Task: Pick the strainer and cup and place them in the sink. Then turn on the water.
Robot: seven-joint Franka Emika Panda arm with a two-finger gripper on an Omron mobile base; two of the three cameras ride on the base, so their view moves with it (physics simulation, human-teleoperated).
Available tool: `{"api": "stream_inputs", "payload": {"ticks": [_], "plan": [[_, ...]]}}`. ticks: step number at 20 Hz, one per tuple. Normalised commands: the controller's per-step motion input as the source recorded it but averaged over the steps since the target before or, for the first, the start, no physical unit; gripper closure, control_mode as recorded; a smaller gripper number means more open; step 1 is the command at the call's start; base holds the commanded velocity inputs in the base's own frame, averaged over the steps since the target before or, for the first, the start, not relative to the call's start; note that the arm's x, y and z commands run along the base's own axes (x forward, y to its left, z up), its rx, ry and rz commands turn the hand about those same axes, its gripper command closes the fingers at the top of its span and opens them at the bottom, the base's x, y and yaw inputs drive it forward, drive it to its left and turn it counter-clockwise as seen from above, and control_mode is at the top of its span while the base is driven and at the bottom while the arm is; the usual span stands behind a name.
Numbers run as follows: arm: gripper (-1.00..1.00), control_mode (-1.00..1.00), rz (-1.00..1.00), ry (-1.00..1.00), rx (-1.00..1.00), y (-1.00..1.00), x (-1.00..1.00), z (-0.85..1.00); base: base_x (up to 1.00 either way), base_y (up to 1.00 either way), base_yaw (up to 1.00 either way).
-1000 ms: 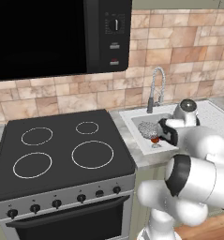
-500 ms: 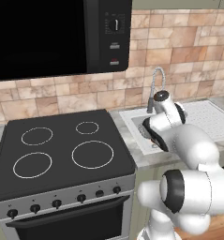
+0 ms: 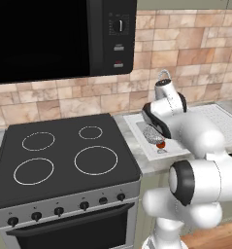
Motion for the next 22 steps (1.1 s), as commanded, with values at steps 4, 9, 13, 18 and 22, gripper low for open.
{"api": "stream_inputs", "payload": {"ticks": [4,9,13,18,22], "plan": [[-1.00,-1.00,-0.14,-0.06,0.24,0.05,-0.48,-0.16,0.00,0.00,0.00],[-1.00,-1.00,-0.02,-0.20,0.18,0.12,-0.63,-0.42,0.00,0.00,0.00],[-1.00,-1.00,0.00,-0.34,0.06,0.14,-0.57,-0.18,0.00,0.00,0.00],[-1.00,-1.00,0.00,-0.18,0.00,0.04,-0.35,0.11,0.00,0.00,0.00],[-1.00,-1.00,0.00,-0.11,0.00,0.08,-0.25,0.19,0.00,0.00,0.00]]}}
